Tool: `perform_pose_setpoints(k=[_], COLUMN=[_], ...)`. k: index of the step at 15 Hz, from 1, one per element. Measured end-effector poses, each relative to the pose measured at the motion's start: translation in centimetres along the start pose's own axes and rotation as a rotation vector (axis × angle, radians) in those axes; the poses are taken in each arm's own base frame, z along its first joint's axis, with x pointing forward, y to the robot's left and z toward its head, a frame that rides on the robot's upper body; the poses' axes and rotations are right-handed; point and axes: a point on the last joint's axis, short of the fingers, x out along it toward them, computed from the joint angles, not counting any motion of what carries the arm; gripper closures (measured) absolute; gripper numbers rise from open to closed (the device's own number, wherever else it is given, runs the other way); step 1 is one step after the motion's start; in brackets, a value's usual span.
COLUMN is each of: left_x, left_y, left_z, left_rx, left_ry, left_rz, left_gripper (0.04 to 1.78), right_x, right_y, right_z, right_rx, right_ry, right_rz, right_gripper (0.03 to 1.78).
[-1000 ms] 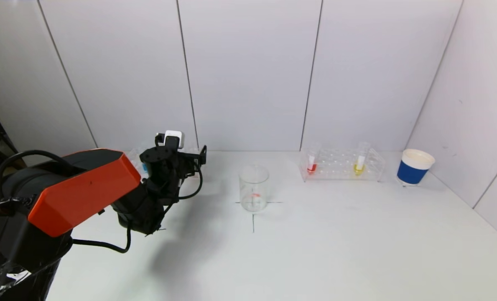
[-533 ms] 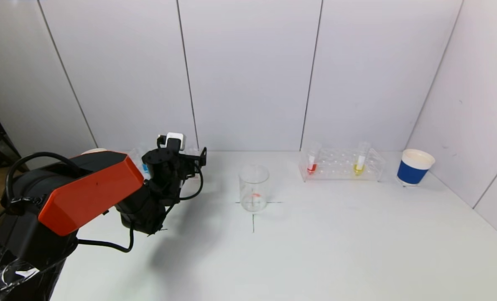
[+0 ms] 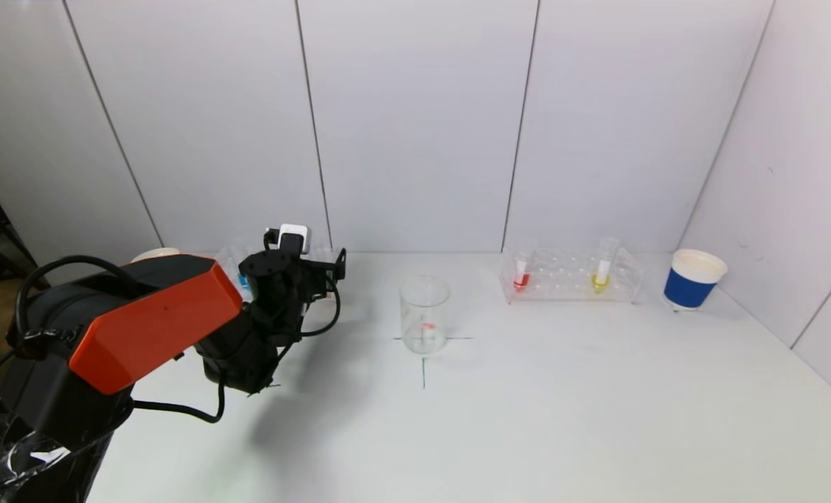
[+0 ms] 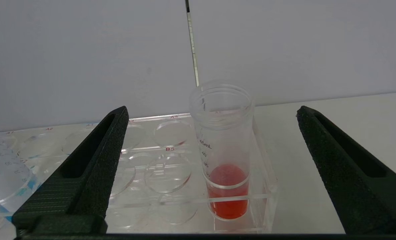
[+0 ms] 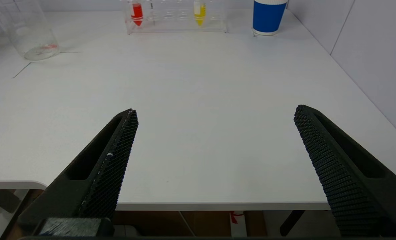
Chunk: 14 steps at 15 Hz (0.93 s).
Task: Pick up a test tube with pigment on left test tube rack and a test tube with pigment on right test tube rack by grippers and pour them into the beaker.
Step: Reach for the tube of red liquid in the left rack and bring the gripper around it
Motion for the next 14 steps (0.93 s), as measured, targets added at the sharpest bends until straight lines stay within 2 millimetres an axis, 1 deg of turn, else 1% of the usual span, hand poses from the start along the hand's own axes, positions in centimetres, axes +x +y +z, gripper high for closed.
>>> perform_pose_setpoints(k=[14], left_x=[0.08], left_y=[-0.17], left_z=[-0.12], left_rx=[0.001], left_ry=[-0.002], left_rz=[-0.005], left_gripper=[0.06], right_x=[0.0], right_y=[0.0], right_z=[0.01], right_rx=[0.0], right_ry=[0.0], right_rz=[0.0], right_gripper=[0.1])
